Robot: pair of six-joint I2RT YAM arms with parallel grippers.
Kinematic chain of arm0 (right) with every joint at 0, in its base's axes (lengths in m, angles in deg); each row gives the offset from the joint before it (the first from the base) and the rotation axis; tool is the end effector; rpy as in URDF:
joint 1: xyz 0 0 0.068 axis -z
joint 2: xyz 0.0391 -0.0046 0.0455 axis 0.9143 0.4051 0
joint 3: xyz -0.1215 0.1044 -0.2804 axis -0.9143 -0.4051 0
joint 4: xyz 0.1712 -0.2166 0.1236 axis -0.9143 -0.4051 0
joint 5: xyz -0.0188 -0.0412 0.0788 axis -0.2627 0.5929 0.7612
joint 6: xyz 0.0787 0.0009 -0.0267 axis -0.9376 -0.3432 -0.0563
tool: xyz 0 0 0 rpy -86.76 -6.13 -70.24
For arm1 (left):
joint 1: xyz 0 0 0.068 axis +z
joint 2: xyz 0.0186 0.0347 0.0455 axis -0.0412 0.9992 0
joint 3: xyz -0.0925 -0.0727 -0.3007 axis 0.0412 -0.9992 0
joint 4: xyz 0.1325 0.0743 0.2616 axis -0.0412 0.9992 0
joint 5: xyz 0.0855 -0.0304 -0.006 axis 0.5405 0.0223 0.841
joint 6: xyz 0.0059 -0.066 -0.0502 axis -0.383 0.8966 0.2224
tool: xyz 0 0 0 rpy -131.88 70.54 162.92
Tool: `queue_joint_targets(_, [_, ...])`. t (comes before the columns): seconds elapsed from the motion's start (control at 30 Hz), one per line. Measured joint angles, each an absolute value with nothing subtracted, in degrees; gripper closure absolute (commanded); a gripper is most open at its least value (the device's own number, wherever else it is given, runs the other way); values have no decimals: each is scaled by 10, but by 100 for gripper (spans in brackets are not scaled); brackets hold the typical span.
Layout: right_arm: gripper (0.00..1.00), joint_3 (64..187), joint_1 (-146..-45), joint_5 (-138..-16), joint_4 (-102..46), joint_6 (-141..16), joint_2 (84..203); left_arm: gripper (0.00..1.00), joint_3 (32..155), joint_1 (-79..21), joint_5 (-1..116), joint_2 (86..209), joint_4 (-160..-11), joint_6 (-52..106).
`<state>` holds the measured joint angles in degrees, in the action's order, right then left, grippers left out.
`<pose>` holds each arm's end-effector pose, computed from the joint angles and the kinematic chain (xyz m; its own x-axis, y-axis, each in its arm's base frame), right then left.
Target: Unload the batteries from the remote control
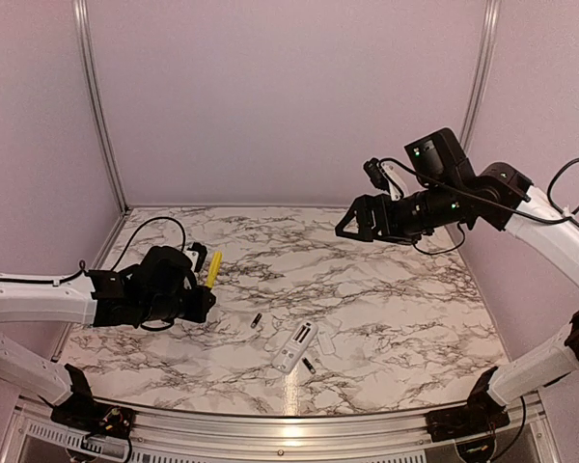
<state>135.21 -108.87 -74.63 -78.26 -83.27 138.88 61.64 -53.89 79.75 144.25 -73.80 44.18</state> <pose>0.2321 0.2325 0.4298 -0.7853 -0.1086 -0.6095 -0.4565 0.7667 0.4514 0.2045 -0.2292 0.2168 -0.6716 0.1002 -0.7341 0.3711 0.9031 -0.2162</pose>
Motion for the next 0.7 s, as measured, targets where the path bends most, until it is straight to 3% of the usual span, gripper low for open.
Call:
queue_joint_targets(0.47, [2, 1327, -1089, -766, -791, -848, 1378, 100, 611, -531, 742, 1577, -730, 558])
queue_joint_targets(0.7, [2, 1310, -1089, -766, -794, -858, 1352, 87, 605, -530, 719, 1606, -729, 586])
